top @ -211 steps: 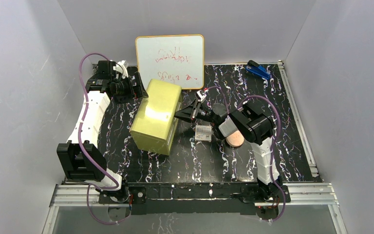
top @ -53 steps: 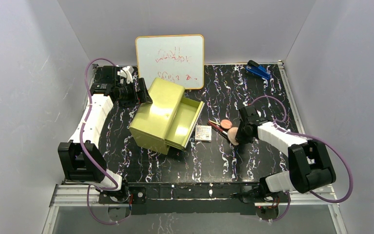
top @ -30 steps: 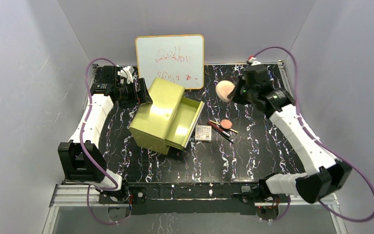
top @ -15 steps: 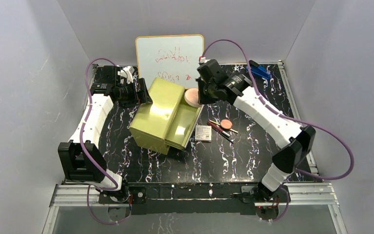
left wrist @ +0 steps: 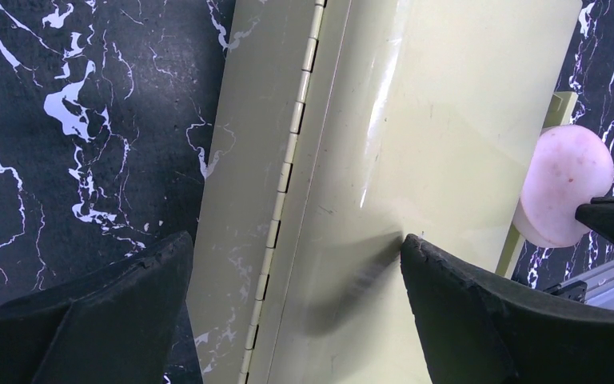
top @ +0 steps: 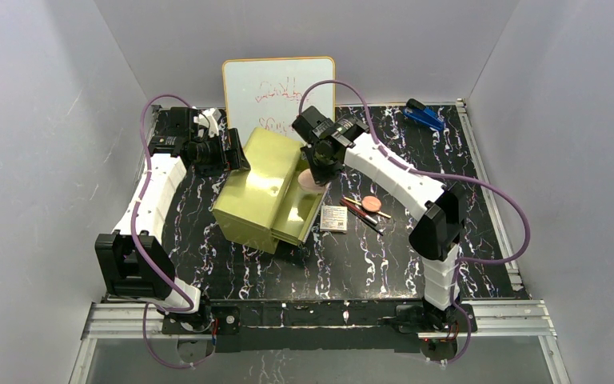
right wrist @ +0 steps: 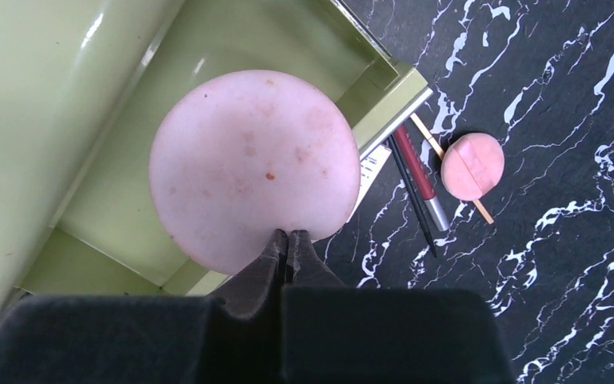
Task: Organize the makeup
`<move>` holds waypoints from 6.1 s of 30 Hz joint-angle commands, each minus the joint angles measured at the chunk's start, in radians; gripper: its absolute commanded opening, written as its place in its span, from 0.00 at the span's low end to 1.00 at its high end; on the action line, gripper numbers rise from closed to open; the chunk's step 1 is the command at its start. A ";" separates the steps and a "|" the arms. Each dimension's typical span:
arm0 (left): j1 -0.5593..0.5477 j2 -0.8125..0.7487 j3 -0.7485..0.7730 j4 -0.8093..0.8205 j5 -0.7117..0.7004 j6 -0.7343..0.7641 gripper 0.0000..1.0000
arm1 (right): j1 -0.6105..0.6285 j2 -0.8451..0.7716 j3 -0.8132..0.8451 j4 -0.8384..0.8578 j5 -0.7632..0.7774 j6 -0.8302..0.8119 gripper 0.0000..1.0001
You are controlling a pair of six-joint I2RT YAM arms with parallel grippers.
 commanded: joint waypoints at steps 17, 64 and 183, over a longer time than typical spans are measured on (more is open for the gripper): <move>0.001 -0.008 0.021 -0.072 -0.058 0.035 0.98 | 0.003 0.129 0.131 0.029 -0.073 -0.068 0.49; -0.015 -0.014 0.011 -0.070 -0.059 0.040 0.98 | -0.419 -0.268 -0.884 0.723 -0.073 0.054 0.51; -0.027 -0.023 0.010 -0.075 -0.083 0.052 0.99 | 0.088 -0.254 -0.218 0.258 0.219 0.010 0.98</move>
